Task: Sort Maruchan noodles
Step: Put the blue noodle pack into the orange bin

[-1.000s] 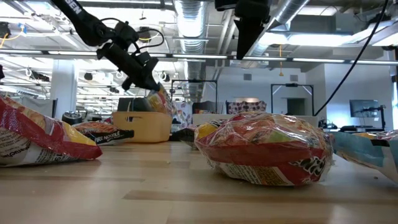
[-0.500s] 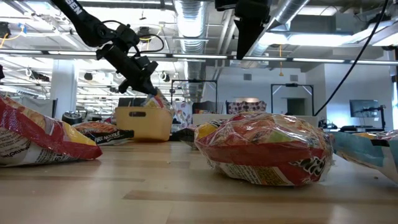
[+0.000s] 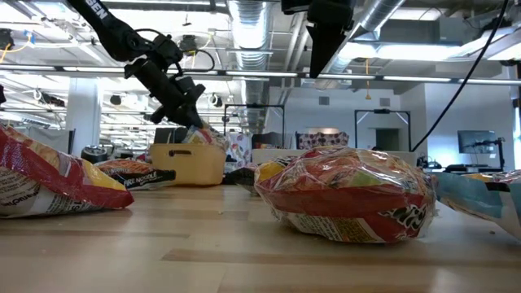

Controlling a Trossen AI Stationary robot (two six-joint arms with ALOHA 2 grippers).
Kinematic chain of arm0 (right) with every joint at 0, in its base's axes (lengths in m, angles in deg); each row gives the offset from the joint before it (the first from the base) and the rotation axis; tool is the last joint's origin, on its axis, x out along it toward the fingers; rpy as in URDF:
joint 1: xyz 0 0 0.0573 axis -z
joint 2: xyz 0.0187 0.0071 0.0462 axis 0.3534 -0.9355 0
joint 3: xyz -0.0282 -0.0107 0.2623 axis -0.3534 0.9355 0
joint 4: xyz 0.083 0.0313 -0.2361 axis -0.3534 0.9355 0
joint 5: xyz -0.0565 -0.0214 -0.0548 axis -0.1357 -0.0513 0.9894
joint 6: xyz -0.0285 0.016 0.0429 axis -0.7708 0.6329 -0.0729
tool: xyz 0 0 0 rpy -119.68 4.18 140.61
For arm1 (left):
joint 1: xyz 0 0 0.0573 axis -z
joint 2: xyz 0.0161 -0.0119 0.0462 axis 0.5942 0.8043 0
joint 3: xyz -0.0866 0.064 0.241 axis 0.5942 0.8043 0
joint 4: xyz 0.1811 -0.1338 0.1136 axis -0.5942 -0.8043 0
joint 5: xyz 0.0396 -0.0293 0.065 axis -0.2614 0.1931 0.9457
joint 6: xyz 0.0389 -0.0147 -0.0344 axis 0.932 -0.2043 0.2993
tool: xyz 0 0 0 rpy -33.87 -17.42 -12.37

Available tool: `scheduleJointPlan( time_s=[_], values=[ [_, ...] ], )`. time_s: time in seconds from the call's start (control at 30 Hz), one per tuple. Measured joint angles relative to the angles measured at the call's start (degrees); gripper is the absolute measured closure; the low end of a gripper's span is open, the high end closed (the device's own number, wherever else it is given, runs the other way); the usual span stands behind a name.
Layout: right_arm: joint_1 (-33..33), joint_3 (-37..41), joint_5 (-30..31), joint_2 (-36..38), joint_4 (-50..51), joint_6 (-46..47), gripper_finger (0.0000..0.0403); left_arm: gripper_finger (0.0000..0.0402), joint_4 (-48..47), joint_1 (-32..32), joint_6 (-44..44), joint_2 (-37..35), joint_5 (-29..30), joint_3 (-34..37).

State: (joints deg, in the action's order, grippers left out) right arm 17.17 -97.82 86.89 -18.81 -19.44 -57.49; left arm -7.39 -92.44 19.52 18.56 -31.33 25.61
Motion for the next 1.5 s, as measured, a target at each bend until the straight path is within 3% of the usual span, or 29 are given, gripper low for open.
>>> scheduleJointPlan(
  time_s=[0.57, 0.8, 1.23, 1.5],
  values=[
    [-0.2, 0.0, -0.2, 0.0, 0.0, 0.0, 0.0246, 0.031, -10.3, 0.0, 1.5, 0.0, 1.2, 0.0],
    [-0.2, 0.0, -0.2, 0.0, 0.0, 0.7, 0.0246, 0.0307, -9.5, 0.0, 3.8, 0.0, 2.3, 0.0],
    [-0.2, 0.0, -0.2, 0.0, 0.0, 2.0, 0.0246, 0.025, -8.1, -4.5, -1.1, -0.1, -2.6, -1.4],
    [-0.2, 0.0, -0.2, 0.0, 0.0, 2.1, 0.0246, 0.0246, -10.7, -5.8, -1.5, -0.1, -2.0, -2.4]
  ],
)
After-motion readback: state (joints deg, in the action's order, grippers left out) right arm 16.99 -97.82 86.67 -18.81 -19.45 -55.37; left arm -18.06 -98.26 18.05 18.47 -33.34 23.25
